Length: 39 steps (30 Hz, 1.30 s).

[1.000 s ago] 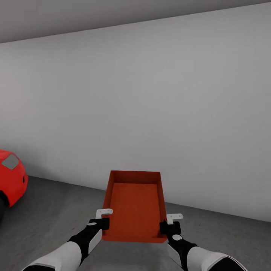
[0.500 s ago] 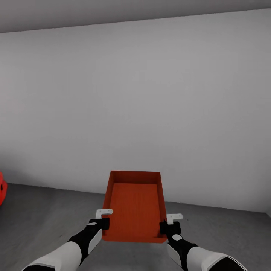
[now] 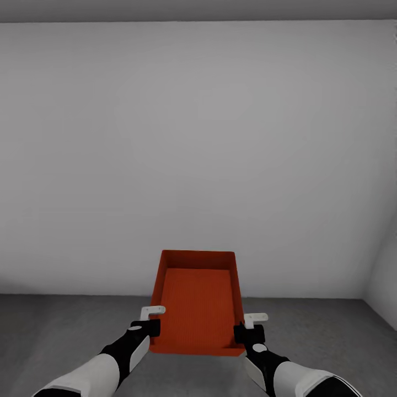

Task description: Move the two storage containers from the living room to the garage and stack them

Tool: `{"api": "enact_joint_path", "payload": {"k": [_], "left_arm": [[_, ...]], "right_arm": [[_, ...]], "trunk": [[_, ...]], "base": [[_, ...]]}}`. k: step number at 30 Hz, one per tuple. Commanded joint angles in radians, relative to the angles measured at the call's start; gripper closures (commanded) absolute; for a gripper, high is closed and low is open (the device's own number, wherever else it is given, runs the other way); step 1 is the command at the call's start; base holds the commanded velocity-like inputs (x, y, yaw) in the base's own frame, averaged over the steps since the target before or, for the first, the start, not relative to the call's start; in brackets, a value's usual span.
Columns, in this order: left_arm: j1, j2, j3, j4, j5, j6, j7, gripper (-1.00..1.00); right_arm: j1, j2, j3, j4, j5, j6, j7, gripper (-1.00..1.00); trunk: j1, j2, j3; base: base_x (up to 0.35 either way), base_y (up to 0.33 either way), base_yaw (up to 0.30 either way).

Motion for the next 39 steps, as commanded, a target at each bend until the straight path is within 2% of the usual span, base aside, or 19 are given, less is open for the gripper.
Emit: {"api": "enact_joint_path", "payload": {"k": [1,29,39], "left_arm": [[0.0,0.009,0.017,-0.004,0.001,0.007,0.012,1.0],[0.0,0.009,0.017,-0.004,0.001,0.007,0.012,1.0],[0.0,0.009,0.018,-0.004,0.001,0.007,0.012,1.0]], "right_arm": [[-0.001,0.001,-0.028,0.0,0.001,-0.002,-0.001,1.0],[-0.001,0.002,-0.028,0.0,0.0,-0.002,-0.001,1.0],[-0.001,0.002,-0.028,0.0,-0.001,-0.002,-0.001,1.0]], "trunk": [[0.001,-0.001,-0.002],[0.001,-0.001,-0.002],[0.001,-0.001,-0.002]], "base": [[0.268,0.22,-0.148],[0.264,0.222,-0.012],[0.153,0.166,0.0]]}}
